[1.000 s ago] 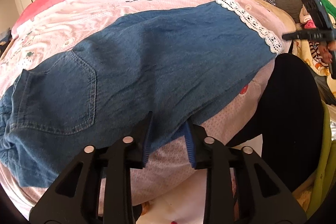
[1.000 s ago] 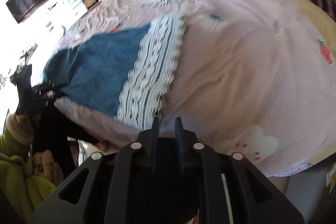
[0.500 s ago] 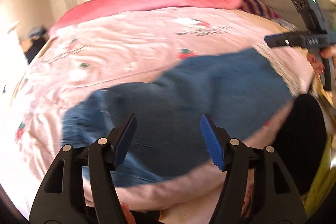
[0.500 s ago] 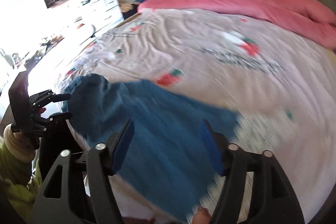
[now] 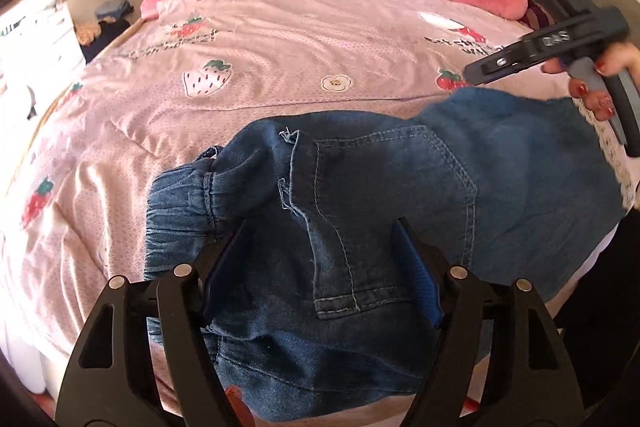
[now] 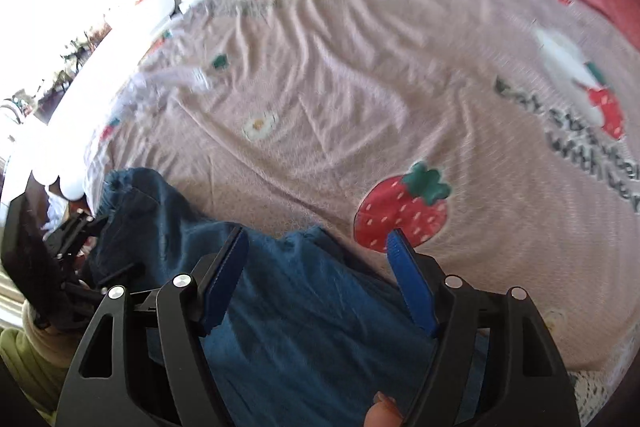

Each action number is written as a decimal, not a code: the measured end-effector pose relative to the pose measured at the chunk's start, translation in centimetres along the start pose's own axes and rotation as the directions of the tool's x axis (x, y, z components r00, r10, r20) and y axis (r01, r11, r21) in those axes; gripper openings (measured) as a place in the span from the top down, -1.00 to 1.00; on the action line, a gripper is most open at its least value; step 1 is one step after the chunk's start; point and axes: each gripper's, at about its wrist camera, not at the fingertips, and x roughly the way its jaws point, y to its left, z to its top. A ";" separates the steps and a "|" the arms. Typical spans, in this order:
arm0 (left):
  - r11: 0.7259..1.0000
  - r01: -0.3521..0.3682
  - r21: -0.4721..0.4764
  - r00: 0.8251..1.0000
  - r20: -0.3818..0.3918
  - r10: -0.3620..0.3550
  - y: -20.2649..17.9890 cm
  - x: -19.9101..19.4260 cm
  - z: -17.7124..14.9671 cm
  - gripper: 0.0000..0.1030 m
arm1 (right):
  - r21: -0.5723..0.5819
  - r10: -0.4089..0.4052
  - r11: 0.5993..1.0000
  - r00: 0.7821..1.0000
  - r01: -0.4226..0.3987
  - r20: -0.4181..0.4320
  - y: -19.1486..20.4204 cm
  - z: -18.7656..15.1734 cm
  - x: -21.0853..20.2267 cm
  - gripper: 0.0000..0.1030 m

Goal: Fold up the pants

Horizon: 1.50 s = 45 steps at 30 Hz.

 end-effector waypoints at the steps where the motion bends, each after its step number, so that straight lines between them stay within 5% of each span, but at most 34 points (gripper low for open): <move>1: 1.000 -0.003 -0.001 1.000 0.006 0.003 -0.1 0.0 -0.1 -0.26 | 0.009 0.011 1.000 1.000 -0.011 -0.020 0.0 0.0 0.4 -0.29; 3: 1.000 -0.012 0.009 1.000 0.014 0.012 -0.2 0.2 -0.4 -0.26 | 0.012 0.023 1.000 0.998 -0.022 -0.052 0.2 -0.3 1.1 0.70; 6: 1.000 -0.017 0.019 0.999 0.027 0.017 -0.3 0.2 -0.7 -0.26 | -0.027 -0.020 0.999 1.000 0.020 0.010 1.0 -0.7 0.6 0.89; 9: 1.000 0.006 -0.008 0.999 0.035 -0.006 0.4 0.3 -0.5 -0.26 | 0.014 -0.026 1.000 0.996 0.025 0.091 0.6 -0.3 -0.4 0.90; 16: 1.000 0.016 -0.017 0.999 0.041 -0.015 0.6 0.3 -0.5 -0.26 | 0.086 0.005 0.996 0.997 -0.012 0.081 -2.3 0.0 2.3 0.86; 22: 0.999 0.022 -0.028 0.998 0.052 -0.021 0.7 0.0 -0.6 -0.26 | 0.173 -0.073 0.984 0.971 0.033 0.230 -6.8 -2.6 -4.6 0.79; 25: 0.998 0.032 -0.054 0.997 0.065 -0.028 0.7 -1.2 -0.3 -0.27 | 0.202 -0.112 0.978 0.943 0.050 0.313 -9.1 -5.6 -9.2 0.46; 27: 0.994 0.069 -0.080 0.993 0.102 -0.061 0.6 -2.9 0.3 -0.30 | 0.233 -0.177 0.967 0.920 0.098 0.349 -10.6 -8.0 -12.0 0.01; 30: 0.989 0.116 -0.095 0.981 0.168 -0.099 -0.2 -5.0 2.0 -0.44 | 0.299 -0.308 0.932 0.881 0.203 0.360 -13.1 -12.0 -15.2 -0.05; 33: 0.985 0.167 -0.051 0.969 0.195 -0.155 -2.7 -5.5 4.4 -0.51 | 0.343 -0.344 0.911 0.880 0.228 0.327 -15.3 -14.4 -15.7 -0.20; 39: 0.955 0.294 0.034 0.951 0.092 -0.296 -9.8 0.2 8.5 -0.51 | 0.445 -0.247 0.891 0.918 0.090 0.309 -18.1 -16.0 -13.4 -0.20; 42: 0.954 0.296 0.038 0.954 0.027 -0.298 -12.4 3.5 9.3 -0.51 | 0.478 -0.180 0.878 0.933 0.009 0.312 -18.8 -15.6 -12.5 -0.19; 43: 0.958 0.284 0.041 0.959 0.004 -0.285 -12.9 4.6 9.4 -0.51 | 0.477 -0.162 0.879 0.936 -0.008 0.314 -18.7 -15.5 -12.1 -0.12; 45: 0.964 0.263 0.032 0.965 -0.029 -0.262 -13.0 6.4 9.4 -0.51 | 0.463 -0.168 0.887 0.935 0.005 0.313 -18.2 -15.4 -11.8 0.56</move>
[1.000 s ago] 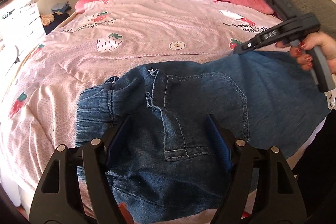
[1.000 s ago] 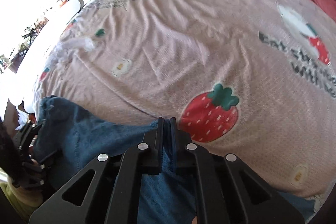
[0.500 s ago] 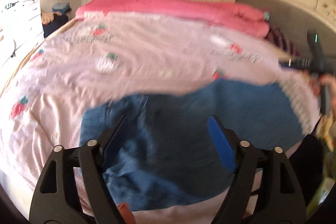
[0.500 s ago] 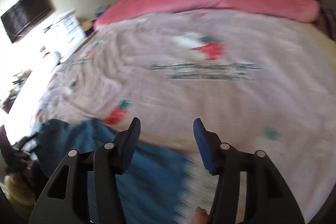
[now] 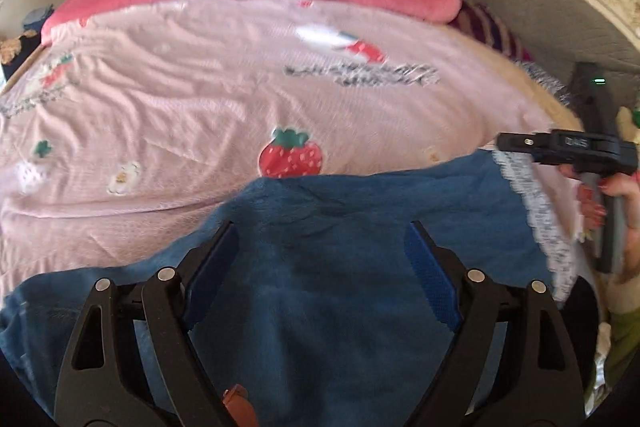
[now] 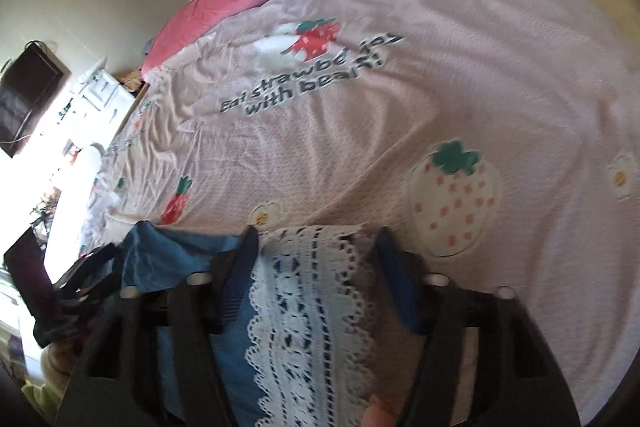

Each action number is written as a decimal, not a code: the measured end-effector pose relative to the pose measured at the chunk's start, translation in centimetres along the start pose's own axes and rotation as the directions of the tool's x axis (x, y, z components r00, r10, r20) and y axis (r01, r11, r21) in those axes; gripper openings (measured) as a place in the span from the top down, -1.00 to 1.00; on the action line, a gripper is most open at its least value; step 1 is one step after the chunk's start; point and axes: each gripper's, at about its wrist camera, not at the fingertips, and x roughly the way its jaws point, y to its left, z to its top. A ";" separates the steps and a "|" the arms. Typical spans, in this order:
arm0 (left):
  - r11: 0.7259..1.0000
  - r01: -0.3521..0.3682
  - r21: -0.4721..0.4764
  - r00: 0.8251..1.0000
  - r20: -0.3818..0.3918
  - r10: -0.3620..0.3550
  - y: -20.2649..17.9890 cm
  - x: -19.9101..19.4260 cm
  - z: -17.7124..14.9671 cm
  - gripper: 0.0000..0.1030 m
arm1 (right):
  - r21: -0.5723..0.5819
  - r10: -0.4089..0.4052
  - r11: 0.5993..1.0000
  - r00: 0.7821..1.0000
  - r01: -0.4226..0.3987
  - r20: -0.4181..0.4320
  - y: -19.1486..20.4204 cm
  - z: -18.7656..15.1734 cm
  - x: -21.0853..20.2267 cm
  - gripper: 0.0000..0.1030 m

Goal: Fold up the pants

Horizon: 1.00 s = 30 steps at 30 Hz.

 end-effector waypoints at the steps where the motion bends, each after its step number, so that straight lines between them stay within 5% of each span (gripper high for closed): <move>1: 1.000 -0.022 -0.016 0.999 -0.032 0.022 0.4 1.0 0.0 -0.50 | -0.014 -0.019 1.000 1.000 0.019 0.007 0.0 -0.2 0.0 0.60; 11: 0.995 -0.094 -0.020 0.995 -0.047 0.093 2.2 3.4 -0.4 -0.49 | -0.030 -0.086 0.996 0.995 0.087 0.040 -1.6 -0.9 1.0 0.67; 14: 0.996 -0.084 -0.023 0.996 -0.037 0.083 2.4 3.1 -0.4 -0.49 | -0.047 -0.111 0.992 0.991 0.115 0.071 -1.4 -0.9 -0.1 0.36; 19: 0.996 -0.089 -0.009 0.996 0.029 0.090 1.7 0.2 -0.3 -0.49 | -0.112 -0.146 0.980 0.973 0.167 0.178 0.3 -1.7 -4.5 0.28; 23: 0.994 -0.107 0.011 0.989 0.103 0.105 0.5 -3.5 -0.9 -0.50 | -0.215 -0.115 0.963 0.966 0.165 0.230 3.6 -3.6 -7.5 0.03; 30: 0.987 -0.155 0.029 0.981 0.119 0.151 -0.7 -7.3 -3.6 -0.63 | -0.406 -0.068 0.906 0.987 0.122 0.147 10.1 -9.1 -6.2 -0.36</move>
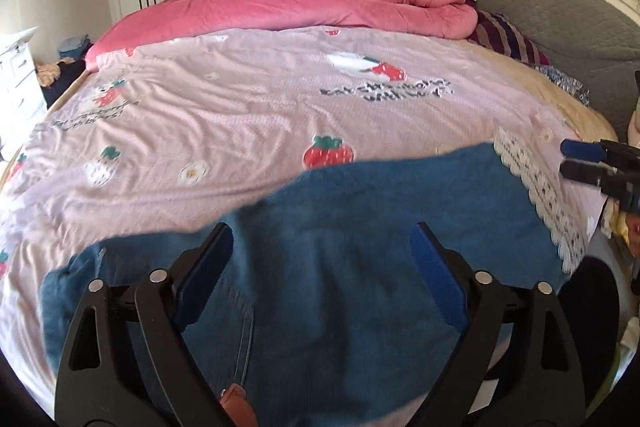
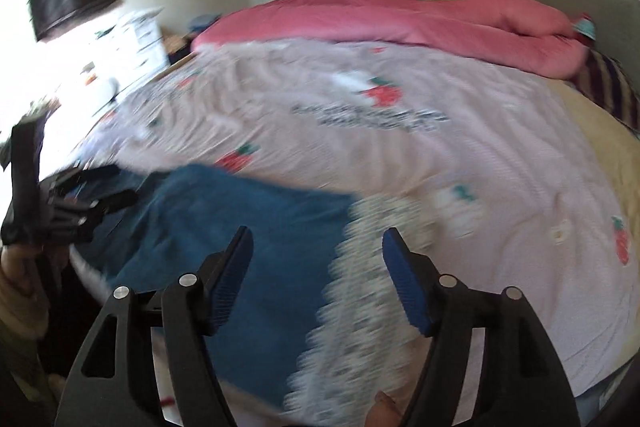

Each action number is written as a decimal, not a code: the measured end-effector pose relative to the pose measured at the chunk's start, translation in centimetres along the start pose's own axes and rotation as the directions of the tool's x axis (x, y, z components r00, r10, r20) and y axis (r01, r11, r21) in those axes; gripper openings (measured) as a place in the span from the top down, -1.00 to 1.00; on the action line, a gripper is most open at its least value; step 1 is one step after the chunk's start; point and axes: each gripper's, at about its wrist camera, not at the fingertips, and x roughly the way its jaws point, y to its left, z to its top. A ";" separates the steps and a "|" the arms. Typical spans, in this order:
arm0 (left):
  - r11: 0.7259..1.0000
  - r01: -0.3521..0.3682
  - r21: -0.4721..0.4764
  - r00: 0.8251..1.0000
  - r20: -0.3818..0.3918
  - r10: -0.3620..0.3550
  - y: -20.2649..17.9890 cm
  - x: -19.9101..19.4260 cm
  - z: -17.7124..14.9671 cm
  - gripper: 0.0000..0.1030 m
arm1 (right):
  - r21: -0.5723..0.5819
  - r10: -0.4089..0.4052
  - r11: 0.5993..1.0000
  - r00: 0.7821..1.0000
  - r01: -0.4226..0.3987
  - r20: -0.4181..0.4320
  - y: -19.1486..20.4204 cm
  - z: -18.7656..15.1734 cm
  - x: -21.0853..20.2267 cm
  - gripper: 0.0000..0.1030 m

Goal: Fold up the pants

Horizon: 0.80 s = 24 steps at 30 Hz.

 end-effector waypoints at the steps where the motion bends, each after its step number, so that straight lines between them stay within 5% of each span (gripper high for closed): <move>1: 1.000 -0.009 -0.003 1.000 -0.004 0.009 0.1 -0.3 -0.4 -0.64 | -0.010 -0.004 1.000 1.000 0.004 -0.021 0.8 -0.4 0.4 -0.39; 6: 1.000 -0.014 -0.011 0.999 -0.047 0.014 0.2 -0.7 -2.5 -0.69 | -0.034 -0.030 0.999 0.993 0.026 -0.110 2.8 -2.2 2.1 -0.48; 12: 1.000 -0.023 0.001 0.994 -0.104 0.023 0.0 0.4 -4.6 -0.77 | -0.029 -0.115 0.993 0.959 0.111 -0.260 1.4 -4.8 4.5 -0.57; 16: 0.998 -0.056 -0.030 0.983 -0.178 0.050 1.5 3.2 -6.3 -0.79 | -0.049 -0.121 0.992 0.964 0.113 -0.235 1.6 -5.4 4.8 -0.61; 24: 0.996 0.003 -0.090 0.995 -0.103 -0.012 1.6 0.0 -5.1 -0.80 | 0.126 0.010 0.992 0.993 0.004 -0.114 -1.2 -4.1 -0.6 -0.76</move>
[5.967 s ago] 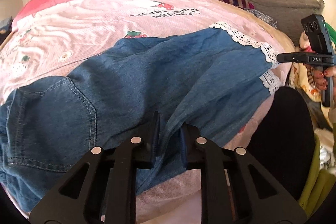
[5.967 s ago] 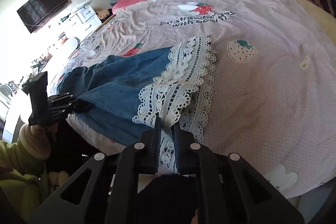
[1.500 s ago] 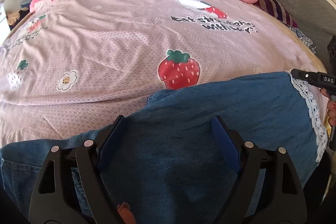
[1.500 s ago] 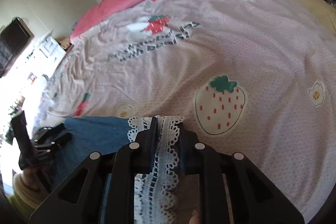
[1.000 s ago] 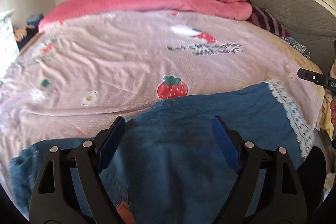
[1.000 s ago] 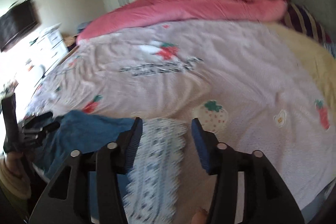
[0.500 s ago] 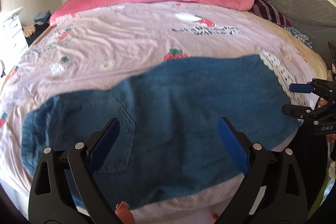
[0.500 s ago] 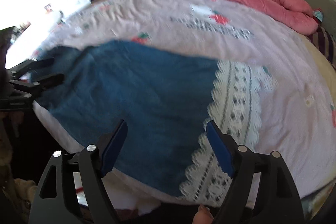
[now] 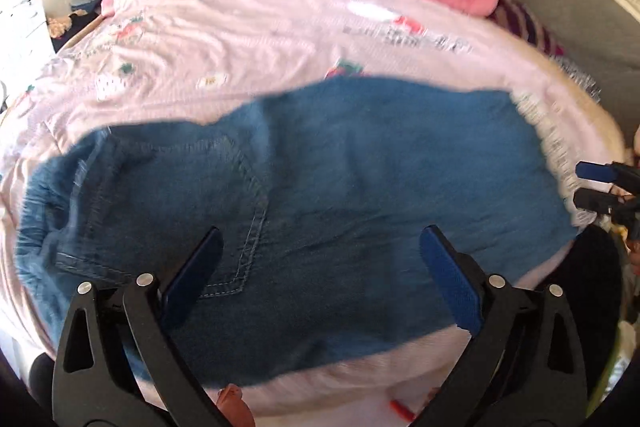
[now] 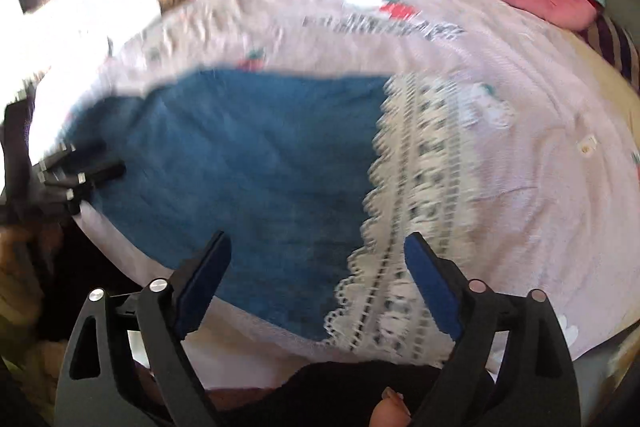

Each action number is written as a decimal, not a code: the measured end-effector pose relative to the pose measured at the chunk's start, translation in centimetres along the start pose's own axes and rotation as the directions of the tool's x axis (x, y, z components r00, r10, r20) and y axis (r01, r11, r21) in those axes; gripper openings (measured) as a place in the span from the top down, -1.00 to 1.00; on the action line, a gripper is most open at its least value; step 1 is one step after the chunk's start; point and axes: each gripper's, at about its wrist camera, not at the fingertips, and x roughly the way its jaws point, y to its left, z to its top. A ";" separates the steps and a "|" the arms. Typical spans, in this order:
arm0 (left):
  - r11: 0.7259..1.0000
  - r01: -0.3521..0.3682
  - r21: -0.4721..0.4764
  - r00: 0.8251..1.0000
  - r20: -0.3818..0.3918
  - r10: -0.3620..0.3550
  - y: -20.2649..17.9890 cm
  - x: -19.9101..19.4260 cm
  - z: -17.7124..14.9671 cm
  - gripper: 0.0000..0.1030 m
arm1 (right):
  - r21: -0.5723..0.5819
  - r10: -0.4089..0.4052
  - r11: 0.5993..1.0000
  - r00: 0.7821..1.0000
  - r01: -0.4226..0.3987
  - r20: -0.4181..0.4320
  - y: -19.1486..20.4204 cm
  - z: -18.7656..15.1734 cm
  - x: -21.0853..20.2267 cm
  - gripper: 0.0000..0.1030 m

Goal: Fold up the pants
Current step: 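Move both open grippers over the folded pants toward the lace trim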

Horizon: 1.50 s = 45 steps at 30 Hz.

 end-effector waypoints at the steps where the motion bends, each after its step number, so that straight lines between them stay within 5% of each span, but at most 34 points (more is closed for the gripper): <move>1: 1.000 -0.001 0.013 1.000 0.019 0.001 -0.6 -0.8 0.3 -0.80 | 0.016 -0.001 1.000 1.000 0.000 0.016 -0.6 0.2 -0.8 -0.77; 15: 0.997 0.050 0.051 0.993 0.106 -0.055 -7.8 -5.6 2.8 -0.81 | 0.066 -0.036 0.997 0.994 0.029 0.102 -4.3 3.0 -4.1 -0.86; 30: 0.987 0.085 0.138 0.993 0.066 -0.095 -13.4 -4.5 2.4 -0.81 | 0.062 0.030 0.997 0.996 -0.035 0.078 -6.5 6.6 -2.1 -0.90; 45: 0.916 0.164 0.367 0.986 -0.020 -0.168 -21.6 -0.4 -1.3 -0.81 | 0.102 0.111 0.989 0.993 -0.106 -0.040 -8.4 7.7 2.2 -0.91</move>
